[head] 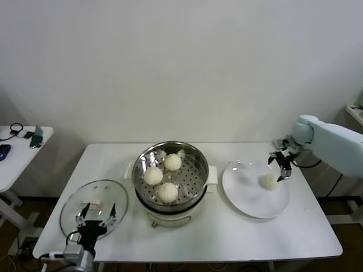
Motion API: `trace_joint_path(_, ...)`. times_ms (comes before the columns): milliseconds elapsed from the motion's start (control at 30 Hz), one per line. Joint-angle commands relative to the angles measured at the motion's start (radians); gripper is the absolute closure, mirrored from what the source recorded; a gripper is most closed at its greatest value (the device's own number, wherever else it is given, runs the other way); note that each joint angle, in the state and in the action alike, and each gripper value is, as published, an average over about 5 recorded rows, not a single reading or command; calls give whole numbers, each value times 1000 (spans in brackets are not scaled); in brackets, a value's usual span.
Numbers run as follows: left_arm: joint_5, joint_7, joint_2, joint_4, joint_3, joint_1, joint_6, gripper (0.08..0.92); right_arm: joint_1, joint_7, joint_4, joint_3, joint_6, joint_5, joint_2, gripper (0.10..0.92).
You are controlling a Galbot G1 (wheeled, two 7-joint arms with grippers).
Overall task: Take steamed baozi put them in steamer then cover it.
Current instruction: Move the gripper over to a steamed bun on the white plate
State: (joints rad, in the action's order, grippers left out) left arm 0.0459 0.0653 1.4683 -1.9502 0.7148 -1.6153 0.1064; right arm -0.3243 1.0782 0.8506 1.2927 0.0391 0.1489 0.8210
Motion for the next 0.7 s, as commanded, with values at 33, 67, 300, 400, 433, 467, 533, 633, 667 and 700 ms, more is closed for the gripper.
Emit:
trace_joint_path(33,-7,-1,0,-3,-2,-6,-1,177,152,-17,-106,-136,-4,-79,42,203)
trace_joint_path(67,-7,-1,0,-4,-3,-6,-1,177,154,-20,-108,-140,-5,-86,43,203)
trace_joint_path(300,-8,0,-4,-6,-6,-6,-1,177,156,-25,-107,-149,-14,-111,41,203)
trace_joint_path(400,-9,-1,-5,-4,-8,-5,-1,177,158,-29,-116,-158,-11,-119,43,204)
trace_joint_path(433,-9,-1,-5,-3,-8,-5,-1,177,158,-31,-119,-160,-11,-119,44,205)
trace_joint_path(467,-9,-1,-6,-3,-9,-4,-1,177,158,-31,-122,-162,-11,-119,45,210)
trace_joint_path(533,-10,-1,-6,-2,-9,-3,-1,177,158,-32,-128,-166,-9,-118,47,225)
trace_joint_path(633,-10,-1,-7,-1,-10,-2,-1,177,161,-32,-131,-172,-7,-115,51,258)
trace_joint_path(667,-10,-2,-7,-1,-10,-2,-1,177,163,-32,-130,-173,-8,-114,51,269)
trace_joint_path(700,-10,-1,-7,-1,-10,-2,-1,177,164,-31,-130,-174,-8,-112,52,283)
